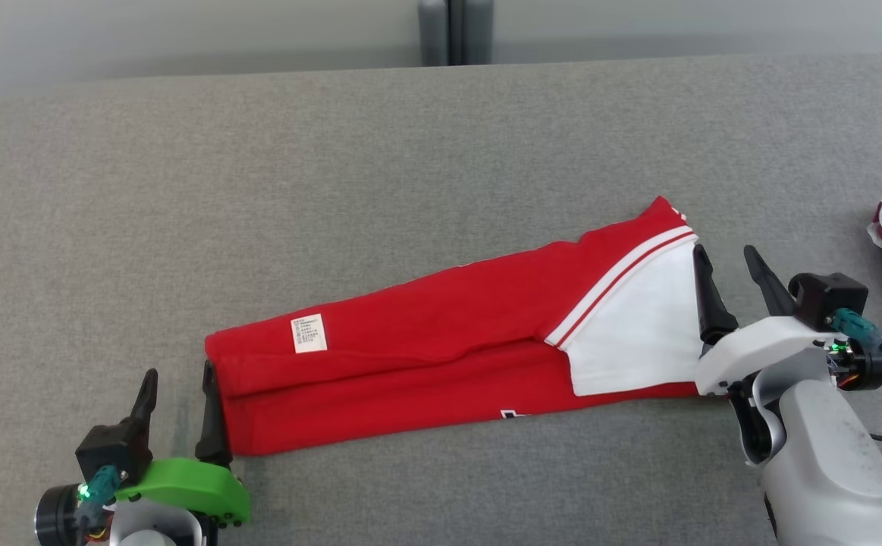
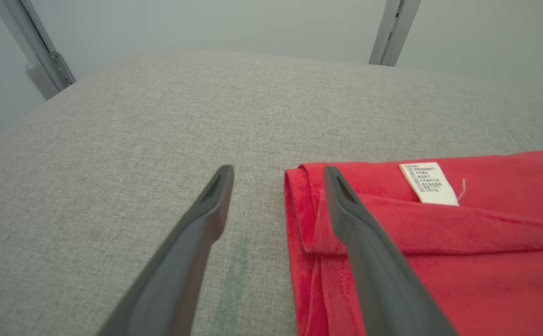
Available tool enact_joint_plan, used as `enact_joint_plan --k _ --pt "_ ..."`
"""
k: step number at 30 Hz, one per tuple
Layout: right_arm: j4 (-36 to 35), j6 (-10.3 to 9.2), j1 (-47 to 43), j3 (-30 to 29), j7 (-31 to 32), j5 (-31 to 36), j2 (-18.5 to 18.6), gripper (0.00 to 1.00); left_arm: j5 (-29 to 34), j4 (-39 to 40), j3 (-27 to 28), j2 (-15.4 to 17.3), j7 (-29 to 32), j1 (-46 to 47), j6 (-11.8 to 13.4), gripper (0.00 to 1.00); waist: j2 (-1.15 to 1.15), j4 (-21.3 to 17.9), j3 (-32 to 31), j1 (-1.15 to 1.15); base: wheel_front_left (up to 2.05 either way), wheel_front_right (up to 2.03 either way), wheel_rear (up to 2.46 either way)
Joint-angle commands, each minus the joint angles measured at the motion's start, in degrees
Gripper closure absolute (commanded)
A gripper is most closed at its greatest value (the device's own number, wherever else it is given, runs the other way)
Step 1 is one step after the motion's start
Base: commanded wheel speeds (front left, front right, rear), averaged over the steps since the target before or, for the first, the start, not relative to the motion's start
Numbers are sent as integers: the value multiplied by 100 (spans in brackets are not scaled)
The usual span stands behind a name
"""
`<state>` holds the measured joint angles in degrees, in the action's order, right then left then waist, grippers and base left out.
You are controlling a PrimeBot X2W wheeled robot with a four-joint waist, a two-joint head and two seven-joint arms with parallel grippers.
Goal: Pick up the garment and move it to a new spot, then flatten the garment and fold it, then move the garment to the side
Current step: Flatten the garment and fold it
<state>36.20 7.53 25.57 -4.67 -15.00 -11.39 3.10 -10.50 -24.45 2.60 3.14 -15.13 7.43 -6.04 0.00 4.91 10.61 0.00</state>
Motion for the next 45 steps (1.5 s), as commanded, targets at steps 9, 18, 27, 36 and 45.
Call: enact_joint_plan --k 9,18,27,36,45 --pt "1661 -10 416 -303 180 596 170 0 -228 60 -369 -11 3 20 81 0 0 566 59 0 0 0 0" --pt "2306 -12 394 -303 62 342 194 100 -292 113 -440 -13 3 -46 135 0 0 433 -3 0 0 0 0" --pt "984 -10 20 -1074 -12 640 266 100 -298 130 -543 -12 3 -171 115 0 0 -312 -240 0 0 0 0" --pt "203 -10 -289 -793 -14 618 107 100 -407 70 -741 -12 3 -251 169 0 0 -1214 -399 0 0 0 0" --pt "-482 -10 -236 -87 -14 271 21 100 -431 45 -933 -9 3 -148 201 0 0 -1312 -321 0 0 0 0"
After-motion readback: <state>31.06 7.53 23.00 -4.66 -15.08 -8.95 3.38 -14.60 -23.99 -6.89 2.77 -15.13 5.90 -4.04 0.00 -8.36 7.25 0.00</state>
